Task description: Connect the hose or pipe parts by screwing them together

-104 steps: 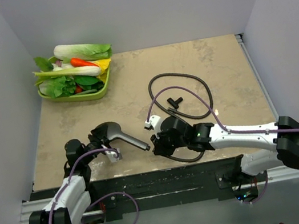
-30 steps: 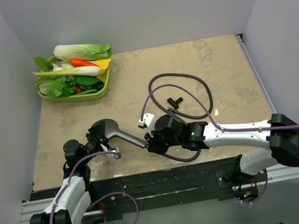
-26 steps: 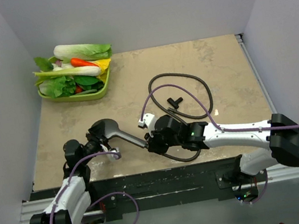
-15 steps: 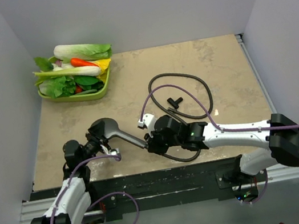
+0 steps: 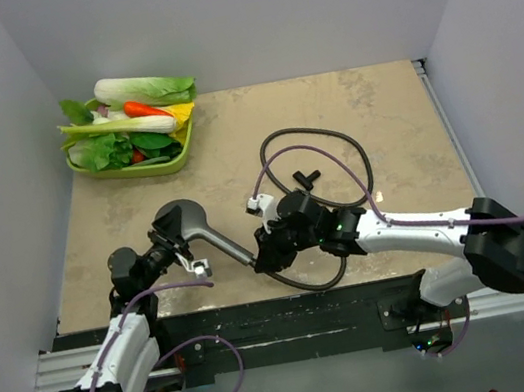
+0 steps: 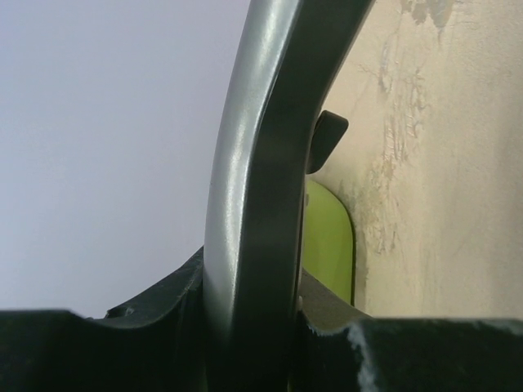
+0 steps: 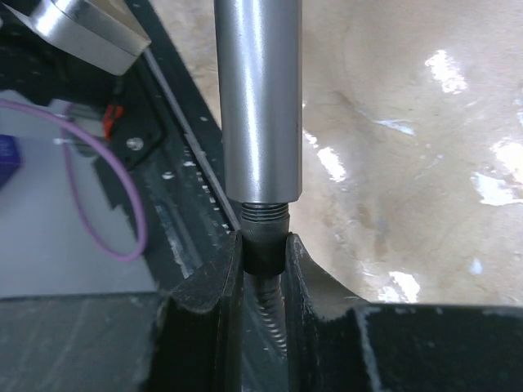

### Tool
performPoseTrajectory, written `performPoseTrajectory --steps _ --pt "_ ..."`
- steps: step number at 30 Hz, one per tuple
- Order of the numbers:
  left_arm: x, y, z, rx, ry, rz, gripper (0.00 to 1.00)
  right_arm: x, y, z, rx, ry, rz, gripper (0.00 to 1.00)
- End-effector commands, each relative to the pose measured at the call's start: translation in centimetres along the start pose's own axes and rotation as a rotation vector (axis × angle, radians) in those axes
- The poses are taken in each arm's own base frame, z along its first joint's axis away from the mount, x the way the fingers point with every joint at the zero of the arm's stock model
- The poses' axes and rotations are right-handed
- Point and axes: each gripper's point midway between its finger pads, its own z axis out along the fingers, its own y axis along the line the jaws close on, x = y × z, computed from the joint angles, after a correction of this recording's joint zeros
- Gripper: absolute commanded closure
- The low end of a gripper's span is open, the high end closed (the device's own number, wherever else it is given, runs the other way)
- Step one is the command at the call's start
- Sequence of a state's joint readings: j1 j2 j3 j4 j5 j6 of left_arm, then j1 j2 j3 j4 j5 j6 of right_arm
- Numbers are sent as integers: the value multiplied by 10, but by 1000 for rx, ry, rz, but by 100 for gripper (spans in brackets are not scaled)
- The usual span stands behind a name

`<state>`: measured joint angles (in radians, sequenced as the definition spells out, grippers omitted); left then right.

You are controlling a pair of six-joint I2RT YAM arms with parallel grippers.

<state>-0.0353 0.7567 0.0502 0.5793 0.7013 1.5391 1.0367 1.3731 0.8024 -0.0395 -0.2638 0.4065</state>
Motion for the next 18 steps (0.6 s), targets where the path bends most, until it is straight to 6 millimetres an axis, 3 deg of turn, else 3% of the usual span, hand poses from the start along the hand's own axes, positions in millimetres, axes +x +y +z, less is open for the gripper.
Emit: performPoseTrajectory --steps 1,10,12,18 --pt "-42 -15 0 -17 -180 5 100 -94 69 -30 -356 -324 -7 100" --pt "-41 -12 -1 -26 -170 -1 100 -103 73 -40 -527 -362 92 100" --pt "-40 -10 -1 -32 -169 -12 100 -96 69 -37 -559 -355 129 100" --pt "-41 -1 -1 -54 -175 -54 100 -100 78 -53 -762 -387 208 100"
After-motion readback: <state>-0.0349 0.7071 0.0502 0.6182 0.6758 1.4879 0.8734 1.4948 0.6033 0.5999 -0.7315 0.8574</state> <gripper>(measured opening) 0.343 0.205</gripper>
